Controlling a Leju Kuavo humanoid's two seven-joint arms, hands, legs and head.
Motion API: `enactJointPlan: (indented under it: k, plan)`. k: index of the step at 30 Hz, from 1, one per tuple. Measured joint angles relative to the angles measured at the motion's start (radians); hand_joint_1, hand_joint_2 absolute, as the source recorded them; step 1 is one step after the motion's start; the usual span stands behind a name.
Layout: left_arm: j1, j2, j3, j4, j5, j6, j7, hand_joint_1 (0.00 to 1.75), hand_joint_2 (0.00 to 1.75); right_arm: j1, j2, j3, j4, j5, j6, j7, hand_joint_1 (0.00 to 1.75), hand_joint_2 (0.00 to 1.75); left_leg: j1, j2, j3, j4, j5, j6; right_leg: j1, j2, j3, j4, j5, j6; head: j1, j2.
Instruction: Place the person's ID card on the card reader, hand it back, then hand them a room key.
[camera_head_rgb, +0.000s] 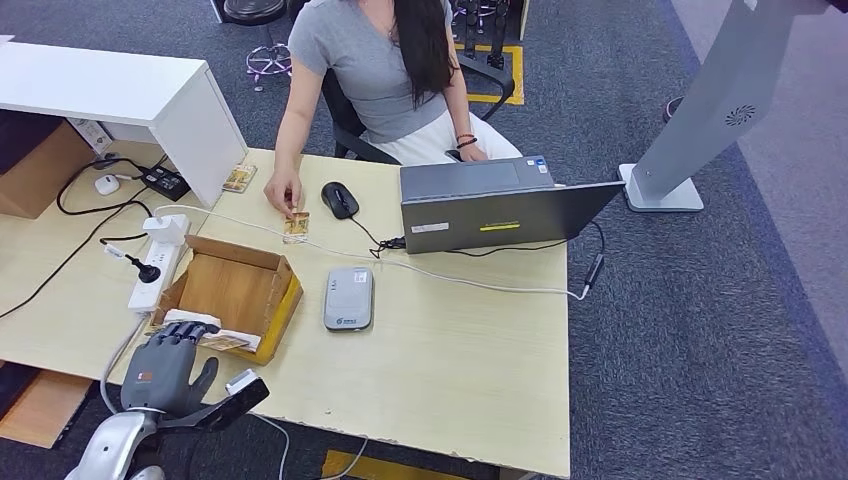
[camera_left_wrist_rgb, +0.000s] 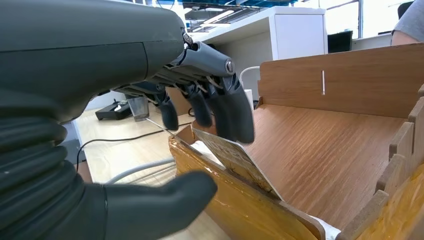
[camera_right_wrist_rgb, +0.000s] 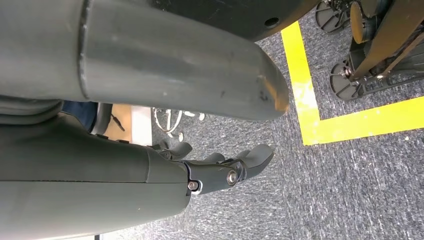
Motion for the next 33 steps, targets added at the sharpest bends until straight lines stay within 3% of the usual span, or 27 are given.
enactJointPlan:
  k: [26,33]
  plan:
    - [-0.017,0.01,0.0,0.002,0.047,0.011,-0.04,1.75,1.75,-0.003,0.0,-0.026,0.0,0.016,0.005,-0.012,0.0,0.0,0.0,0.0,0.0,0.0,0.0,0.0,0.0,0.0,0.0,0.0,0.0,0.0,0.0,0.0]
    - [-0.083,0.024,0.0,0.002,0.054,0.03,-0.063,1.75,1.75,-0.006,0.0,-0.032,0.0,0.032,0.01,-0.02,0.0,0.0,0.0,0.0,0.001,0.0,0.001,0.0,0.0,0.0,0.0,0.0,0.0,0.0,0.0,0.0]
